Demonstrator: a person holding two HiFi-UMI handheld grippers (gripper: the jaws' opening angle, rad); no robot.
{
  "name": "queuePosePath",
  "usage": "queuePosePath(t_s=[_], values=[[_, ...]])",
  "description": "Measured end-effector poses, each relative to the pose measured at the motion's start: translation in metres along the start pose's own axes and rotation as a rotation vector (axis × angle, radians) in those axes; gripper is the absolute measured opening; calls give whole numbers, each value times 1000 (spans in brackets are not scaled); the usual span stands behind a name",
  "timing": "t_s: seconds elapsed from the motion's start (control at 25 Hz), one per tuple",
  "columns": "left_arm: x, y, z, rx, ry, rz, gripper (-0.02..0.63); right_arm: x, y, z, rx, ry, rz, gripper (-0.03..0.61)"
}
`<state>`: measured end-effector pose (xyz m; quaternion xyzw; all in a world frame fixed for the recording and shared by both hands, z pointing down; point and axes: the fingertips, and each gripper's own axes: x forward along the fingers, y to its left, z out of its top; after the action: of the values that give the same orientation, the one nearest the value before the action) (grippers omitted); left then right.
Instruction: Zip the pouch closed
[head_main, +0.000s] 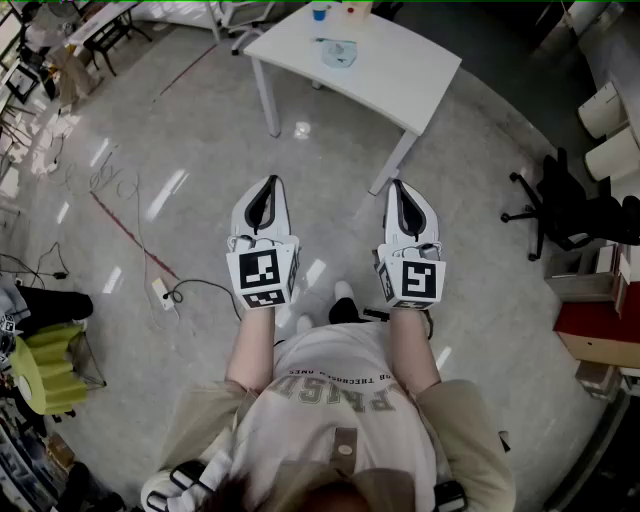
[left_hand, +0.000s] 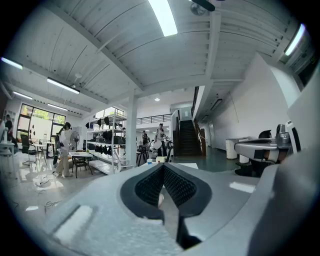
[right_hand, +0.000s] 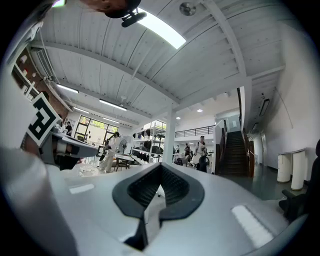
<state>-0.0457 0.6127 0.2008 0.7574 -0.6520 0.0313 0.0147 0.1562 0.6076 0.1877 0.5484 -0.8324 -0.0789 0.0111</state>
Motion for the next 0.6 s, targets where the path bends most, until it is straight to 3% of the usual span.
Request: queuePosePath(t_s=[0.6], values=[[19,-6,-12,-7,55,7,8,14,-11,-11,7,11,21,-5]])
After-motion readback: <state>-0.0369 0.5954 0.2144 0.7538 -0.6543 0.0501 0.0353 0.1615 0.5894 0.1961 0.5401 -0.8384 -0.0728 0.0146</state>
